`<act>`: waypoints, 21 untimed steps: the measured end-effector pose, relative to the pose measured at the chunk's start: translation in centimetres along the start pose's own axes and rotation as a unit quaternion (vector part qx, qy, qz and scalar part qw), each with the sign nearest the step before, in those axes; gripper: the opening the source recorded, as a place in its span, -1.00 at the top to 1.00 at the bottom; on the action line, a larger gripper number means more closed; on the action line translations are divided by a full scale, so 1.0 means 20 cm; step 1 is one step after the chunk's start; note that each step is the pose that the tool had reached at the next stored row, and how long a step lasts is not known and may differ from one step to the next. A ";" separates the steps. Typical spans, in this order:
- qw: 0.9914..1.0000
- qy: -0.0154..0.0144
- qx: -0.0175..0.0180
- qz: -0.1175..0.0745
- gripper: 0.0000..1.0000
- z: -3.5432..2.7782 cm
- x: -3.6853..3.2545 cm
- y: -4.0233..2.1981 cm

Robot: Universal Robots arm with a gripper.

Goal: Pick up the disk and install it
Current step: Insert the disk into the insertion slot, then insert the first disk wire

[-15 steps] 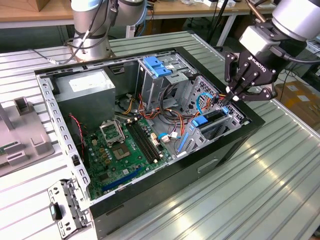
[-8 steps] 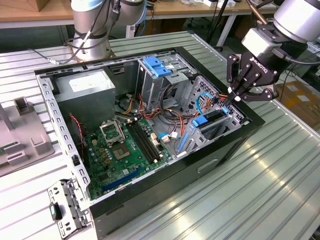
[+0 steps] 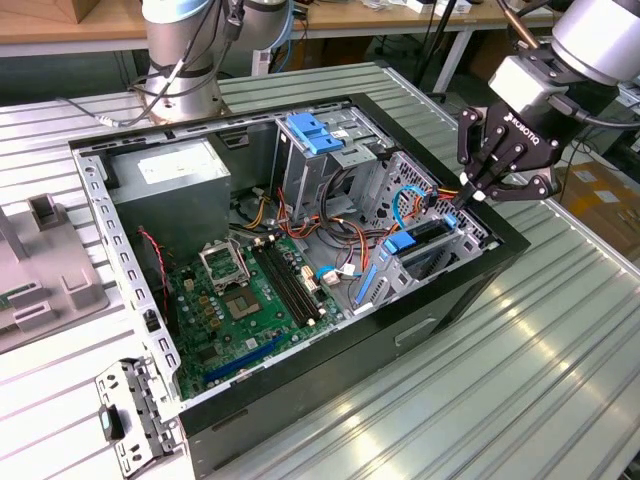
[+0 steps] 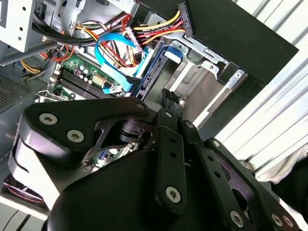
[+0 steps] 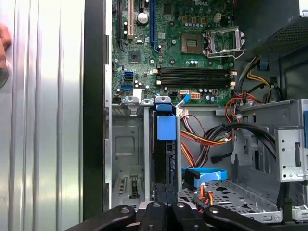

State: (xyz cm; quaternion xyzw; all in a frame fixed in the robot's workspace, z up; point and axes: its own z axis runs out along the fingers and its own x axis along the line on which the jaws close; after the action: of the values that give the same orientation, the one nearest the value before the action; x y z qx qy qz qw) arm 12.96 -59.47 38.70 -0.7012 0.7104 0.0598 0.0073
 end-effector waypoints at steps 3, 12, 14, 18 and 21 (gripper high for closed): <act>1.000 0.000 0.000 0.000 0.79 0.000 0.000 0.000; 1.000 0.000 0.021 -0.002 0.79 0.001 0.000 -0.001; 1.000 0.000 0.024 -0.002 0.79 0.002 0.000 -0.001; 1.000 0.000 0.026 -0.003 0.79 0.002 0.000 -0.001; 1.000 0.000 0.026 -0.006 0.79 0.001 0.000 -0.001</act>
State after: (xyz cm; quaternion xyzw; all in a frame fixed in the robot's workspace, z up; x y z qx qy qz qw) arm 12.96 -59.47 38.67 -0.7050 0.7076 0.0414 0.0260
